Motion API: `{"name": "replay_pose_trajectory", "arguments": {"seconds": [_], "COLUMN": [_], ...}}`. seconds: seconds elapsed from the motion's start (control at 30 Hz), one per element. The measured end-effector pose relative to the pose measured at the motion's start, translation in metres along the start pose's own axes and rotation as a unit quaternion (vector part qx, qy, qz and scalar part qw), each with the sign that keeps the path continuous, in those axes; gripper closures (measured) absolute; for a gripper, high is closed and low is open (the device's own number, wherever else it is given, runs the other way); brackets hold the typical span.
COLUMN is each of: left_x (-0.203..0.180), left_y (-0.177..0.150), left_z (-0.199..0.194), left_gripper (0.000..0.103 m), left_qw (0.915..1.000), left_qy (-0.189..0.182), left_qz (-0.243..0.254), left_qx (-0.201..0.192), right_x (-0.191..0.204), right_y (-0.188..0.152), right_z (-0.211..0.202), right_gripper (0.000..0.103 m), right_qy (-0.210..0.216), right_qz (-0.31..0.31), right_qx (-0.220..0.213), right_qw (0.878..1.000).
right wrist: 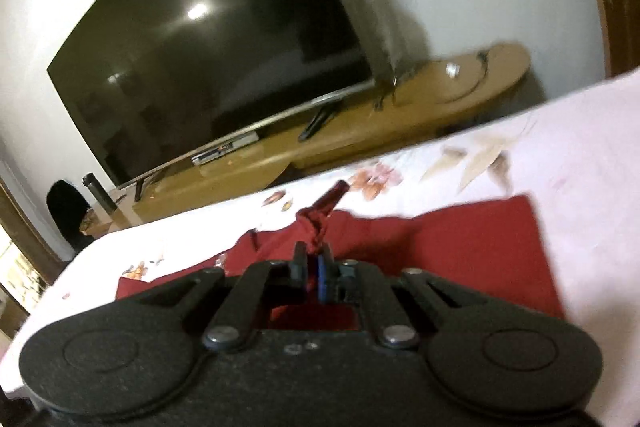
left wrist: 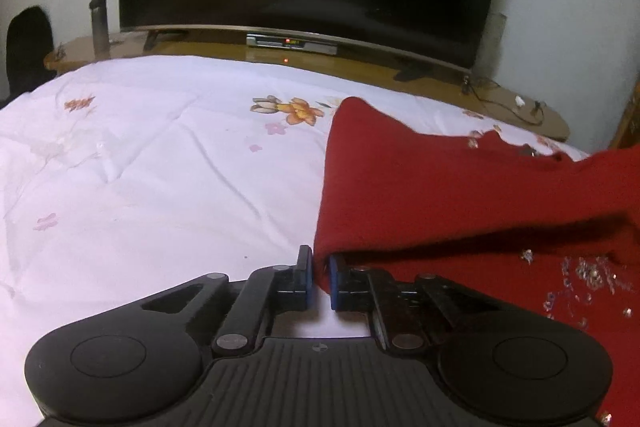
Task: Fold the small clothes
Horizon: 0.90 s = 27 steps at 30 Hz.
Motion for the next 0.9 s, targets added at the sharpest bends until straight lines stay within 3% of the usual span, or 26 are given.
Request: {"name": "replay_pose_trajectory", "arguments": {"seconds": [0.2,0.4,0.5,0.7,0.83,0.87,0.9], "left_x": [-0.004,-0.005,-0.007,-0.013,-0.015,-0.012,-0.005], "left_y": [0.007,0.011,0.010,0.012,0.016,0.018,0.019], "left_z": [-0.003,-0.002,0.000,0.002,-0.004,-0.008,-0.017], "left_gripper": [0.096,0.096,0.096,0.096,0.095,0.092,0.078], "left_qw": [0.9998,0.9998,0.9997,0.9986,0.9962,0.9959,0.9964], "left_qy": [-0.006,-0.012,-0.013,-0.007,-0.013,-0.020,-0.031], "left_qz": [0.012,0.012,0.014,0.048,0.080,0.081,0.073], "left_qx": [0.011,0.013,0.012,0.023,0.033,0.034,0.028], "right_x": [-0.039,-0.031,-0.027,-0.046,-0.047,-0.047,-0.047], "right_y": [-0.025,-0.015,-0.012,-0.039,-0.045,-0.045,-0.043], "right_z": [0.009,-0.011,-0.012,0.006,0.001,0.001,-0.003], "right_gripper": [0.098,0.098,0.098,0.098,0.096,0.090,0.087], "right_qy": [-0.057,-0.036,-0.045,-0.078,-0.074,-0.070,-0.071], "right_qz": [0.012,0.009,0.004,0.015,0.020,0.021,0.023], "right_qx": [0.058,0.031,0.014,0.058,0.051,0.050,0.050], "right_qw": [0.997,0.999,0.999,0.995,0.996,0.996,0.996]}}
Point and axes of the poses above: each gripper's, at about its wrist camera, not at the fingertips, and z roughly the way its jaws point, x to its left, y to its top, the point moved 2 cm from there along z, roughly the way its jaws point, and after that the axes turned 3 degrees about -x, right-handed, at the moved point
